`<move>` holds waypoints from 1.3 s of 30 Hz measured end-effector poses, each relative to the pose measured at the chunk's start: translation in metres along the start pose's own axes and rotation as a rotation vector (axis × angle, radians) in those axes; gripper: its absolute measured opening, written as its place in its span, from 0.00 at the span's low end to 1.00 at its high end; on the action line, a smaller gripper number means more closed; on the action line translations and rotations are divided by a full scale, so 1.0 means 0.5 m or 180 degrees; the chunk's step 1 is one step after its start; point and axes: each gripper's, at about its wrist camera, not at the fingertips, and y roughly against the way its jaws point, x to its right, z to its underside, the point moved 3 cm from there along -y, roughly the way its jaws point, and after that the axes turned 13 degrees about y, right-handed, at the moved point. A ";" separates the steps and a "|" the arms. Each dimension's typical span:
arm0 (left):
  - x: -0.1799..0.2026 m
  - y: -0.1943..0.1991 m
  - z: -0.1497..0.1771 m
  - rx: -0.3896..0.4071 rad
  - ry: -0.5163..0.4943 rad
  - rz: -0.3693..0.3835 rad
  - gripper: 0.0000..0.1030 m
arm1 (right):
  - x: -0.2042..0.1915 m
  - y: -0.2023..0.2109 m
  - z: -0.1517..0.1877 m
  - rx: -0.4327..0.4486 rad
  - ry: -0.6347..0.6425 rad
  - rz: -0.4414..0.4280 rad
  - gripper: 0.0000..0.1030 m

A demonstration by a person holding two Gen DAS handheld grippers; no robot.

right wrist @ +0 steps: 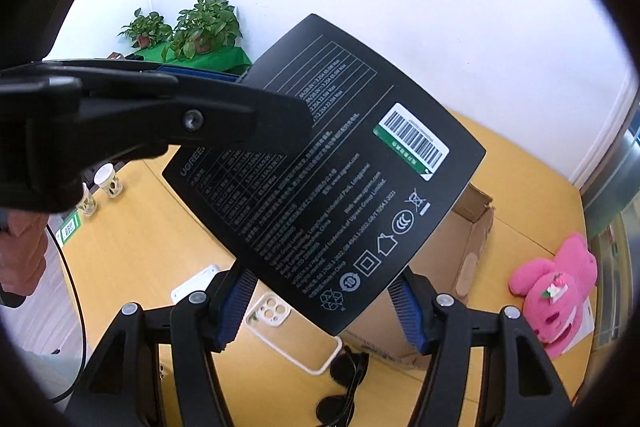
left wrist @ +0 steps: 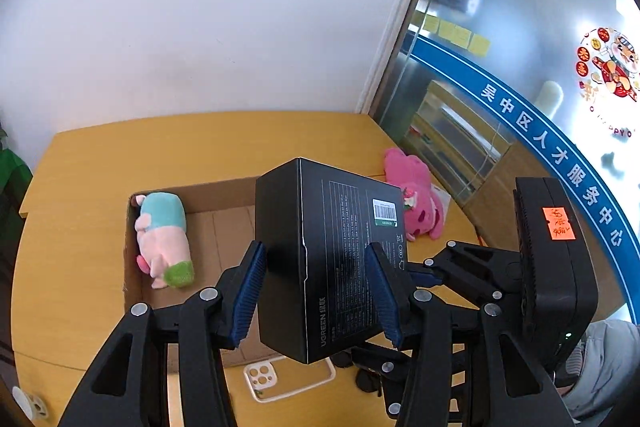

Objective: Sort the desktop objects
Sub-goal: 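Carry the black product box with the right tool over the cardboard box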

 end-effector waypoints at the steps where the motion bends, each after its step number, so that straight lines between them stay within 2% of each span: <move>1: -0.009 -0.007 -0.010 -0.0003 0.0017 -0.0011 0.51 | 0.006 -0.010 -0.008 0.0001 0.0001 -0.0002 0.61; 3: -0.028 -0.022 -0.028 -0.0025 0.0052 -0.0002 0.51 | -0.021 -0.051 0.001 0.0006 -0.0006 -0.0022 0.61; 9: -0.077 -0.086 -0.064 -0.0086 0.0086 0.0019 0.51 | 0.009 -0.123 -0.030 -0.0089 -0.0062 -0.0076 0.61; 13: -0.124 -0.151 -0.086 -0.0159 0.0243 0.0085 0.51 | 0.033 -0.177 -0.053 -0.0201 -0.0056 -0.0086 0.61; 23: -0.202 -0.327 -0.104 -0.0348 0.0428 0.0084 0.51 | 0.120 -0.360 -0.021 -0.0516 -0.0071 -0.0181 0.61; 30: -0.272 -0.460 -0.106 -0.0535 0.0667 0.0065 0.51 | 0.161 -0.483 -0.003 -0.0709 -0.0127 -0.0292 0.61; 39: -0.342 -0.580 -0.103 -0.0680 0.0879 -0.0103 0.53 | 0.211 -0.616 0.014 -0.0814 -0.0141 -0.0485 0.61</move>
